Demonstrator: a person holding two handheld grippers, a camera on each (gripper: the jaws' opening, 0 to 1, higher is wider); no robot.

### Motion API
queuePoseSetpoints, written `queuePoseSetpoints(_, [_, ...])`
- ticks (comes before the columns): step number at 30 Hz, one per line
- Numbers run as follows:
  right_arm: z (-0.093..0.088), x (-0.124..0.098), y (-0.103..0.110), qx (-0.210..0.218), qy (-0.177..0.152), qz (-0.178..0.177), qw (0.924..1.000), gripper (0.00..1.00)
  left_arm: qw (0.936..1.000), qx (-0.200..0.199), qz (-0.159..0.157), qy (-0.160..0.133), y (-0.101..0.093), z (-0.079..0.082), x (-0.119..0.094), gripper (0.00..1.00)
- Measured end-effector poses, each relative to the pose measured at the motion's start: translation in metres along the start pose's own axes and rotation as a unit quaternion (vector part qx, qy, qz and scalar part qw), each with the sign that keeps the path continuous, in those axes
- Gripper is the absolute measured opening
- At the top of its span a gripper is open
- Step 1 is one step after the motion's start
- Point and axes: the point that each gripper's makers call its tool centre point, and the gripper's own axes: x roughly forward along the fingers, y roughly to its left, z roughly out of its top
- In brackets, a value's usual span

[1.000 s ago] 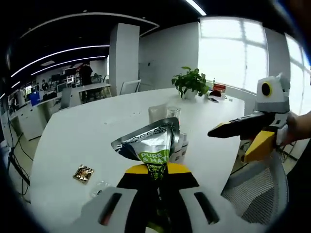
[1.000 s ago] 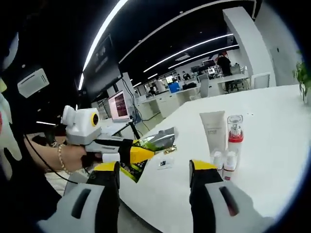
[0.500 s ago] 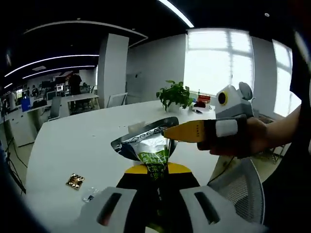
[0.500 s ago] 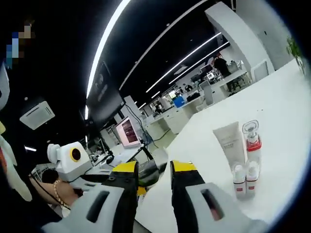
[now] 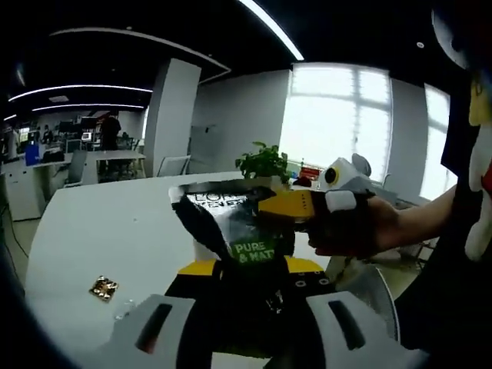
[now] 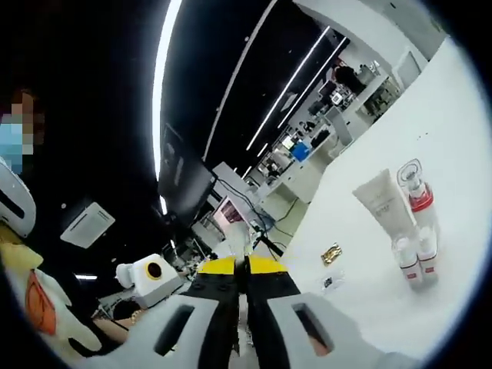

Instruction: Arrange the skincare products in the storage area until every visible bottle or jar stands upright without overlapping.

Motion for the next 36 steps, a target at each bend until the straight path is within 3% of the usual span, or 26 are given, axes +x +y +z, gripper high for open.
queuePoseSetpoints(3, [-0.002, -0.006, -0.001, 0.005, -0.001, 0.006, 1.0, 0.01, 0.9998, -0.022, -0.003, -0.001, 0.006, -0.001, -0.003, 0.35])
queuePoseSetpoints(6, [-0.005, -0.012, 0.005, 0.015, 0.007, 0.024, 0.9996, 0.01, 0.9987, -0.049, -0.012, -0.011, 0.013, -0.002, -0.004, 0.48])
queuePoseSetpoints(12, [0.003, -0.017, 0.031, 0.051, 0.018, 0.105, 0.993, 0.01, 0.9859, -0.113, -0.123, 0.004, -0.01, -0.004, -0.003, 0.65])
queuePoseSetpoints(14, [0.008, -0.015, 0.03, 0.045, 0.022, 0.102, 0.9936, 0.01, 0.9798, -0.123, -0.158, 0.001, -0.02, 0.001, -0.004, 0.57])
queuePoseSetpoints(15, [0.009, -0.013, 0.031, 0.041, 0.025, 0.1, 0.9938, 0.01, 0.979, -0.121, -0.164, 0.007, -0.022, 0.001, -0.005, 0.45])
queuePoseSetpoints(17, [0.012, -0.012, 0.023, 0.035, 0.025, 0.085, 0.9954, 0.01, 0.9807, -0.118, -0.156, 0.002, -0.02, 0.003, -0.006, 0.26])
queuePoseSetpoints(18, [0.015, -0.013, 0.018, 0.039, 0.025, 0.076, 0.996, 0.01, 0.984, -0.11, -0.141, 0.002, -0.015, 0.002, -0.005, 0.28])
queuePoseSetpoints(19, [0.017, -0.012, 0.011, 0.034, 0.023, 0.059, 0.9974, 0.01, 0.9826, -0.115, -0.146, -0.002, -0.016, 0.004, -0.006, 0.25])
queuePoseSetpoints(22, [0.014, -0.014, -0.004, 0.007, 0.047, 0.023, 0.9986, 0.01, 0.9806, -0.133, -0.144, -0.007, -0.015, 0.005, -0.011, 0.05])
queuePoseSetpoints(23, [0.01, -0.014, -0.006, 0.003, 0.06, 0.019, 0.998, 0.01, 0.9748, -0.146, -0.166, -0.027, -0.023, 0.013, -0.013, 0.03])
queuePoseSetpoints(26, [0.01, -0.011, -0.007, 0.007, 0.058, 0.013, 0.9982, 0.01, 0.9665, -0.194, -0.166, -0.025, -0.027, 0.011, -0.013, 0.01])
queuePoseSetpoints(29, [0.014, -0.007, -0.007, -0.004, 0.04, 0.012, 0.9991, 0.01, 0.9524, -0.248, -0.167, -0.061, -0.027, 0.019, -0.013, 0.0])
queuePoseSetpoints(30, [0.019, -0.005, -0.003, -0.005, 0.021, 0.025, 0.9995, 0.01, 0.9421, -0.276, -0.171, -0.084, -0.025, 0.026, -0.015, 0.0])
queuePoseSetpoints(33, [0.035, -0.003, 0.007, 0.055, -0.037, 0.072, 0.9951, 0.03, 0.9134, -0.338, -0.182, -0.135, -0.02, 0.04, -0.02, 0.0])
queuePoseSetpoints(35, [0.027, -0.001, 0.008, 0.05, -0.029, 0.076, 0.9954, 0.06, 0.9096, -0.342, -0.175, -0.158, -0.017, 0.044, -0.02, 0.0])
queuePoseSetpoints(36, [0.022, 0.0, 0.011, 0.054, -0.022, 0.085, 0.9947, 0.11, 0.9047, -0.351, -0.175, -0.166, -0.016, 0.047, -0.02, 0.0])
